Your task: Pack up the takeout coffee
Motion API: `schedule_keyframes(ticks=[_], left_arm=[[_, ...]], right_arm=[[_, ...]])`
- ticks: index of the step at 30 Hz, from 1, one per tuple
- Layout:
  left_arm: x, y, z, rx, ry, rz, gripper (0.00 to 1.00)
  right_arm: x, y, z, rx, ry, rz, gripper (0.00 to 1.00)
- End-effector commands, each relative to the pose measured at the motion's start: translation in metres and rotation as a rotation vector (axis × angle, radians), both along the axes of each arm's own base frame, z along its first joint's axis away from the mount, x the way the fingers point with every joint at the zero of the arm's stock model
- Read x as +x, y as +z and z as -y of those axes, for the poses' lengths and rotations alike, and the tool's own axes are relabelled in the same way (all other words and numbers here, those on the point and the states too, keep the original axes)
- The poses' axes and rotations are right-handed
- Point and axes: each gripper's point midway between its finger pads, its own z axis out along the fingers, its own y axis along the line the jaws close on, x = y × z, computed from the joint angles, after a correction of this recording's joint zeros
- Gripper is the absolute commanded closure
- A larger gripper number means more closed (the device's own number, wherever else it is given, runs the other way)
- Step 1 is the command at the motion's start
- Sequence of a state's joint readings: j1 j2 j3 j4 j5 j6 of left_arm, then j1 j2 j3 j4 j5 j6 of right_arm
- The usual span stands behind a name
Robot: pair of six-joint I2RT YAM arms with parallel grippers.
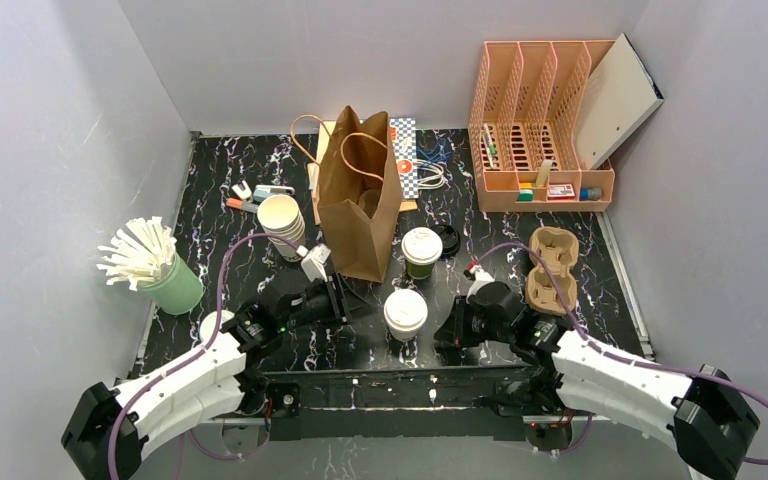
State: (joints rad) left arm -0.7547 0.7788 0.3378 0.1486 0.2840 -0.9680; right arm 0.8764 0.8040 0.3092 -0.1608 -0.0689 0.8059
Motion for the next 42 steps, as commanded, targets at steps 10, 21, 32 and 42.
schedule_keyframes(ticks=[10,21,32,42], left_arm=[[0.008,-0.007,-0.012,0.035,0.08,0.025,0.69],[0.011,-0.007,-0.018,0.039,0.122,0.026,0.71],[0.002,-0.009,-0.004,-0.116,0.101,-0.05,0.71],[-0.002,-0.011,0.0,-0.157,0.099,-0.081,0.75]], right_arm=[[0.032,0.031,-0.057,0.314,-0.002,0.334,0.82],[0.002,0.036,-0.092,0.358,0.127,0.341,0.79],[0.012,0.048,-0.042,0.217,-0.002,0.342,0.75],[0.048,0.086,-0.025,0.076,-0.007,0.401,0.64]])
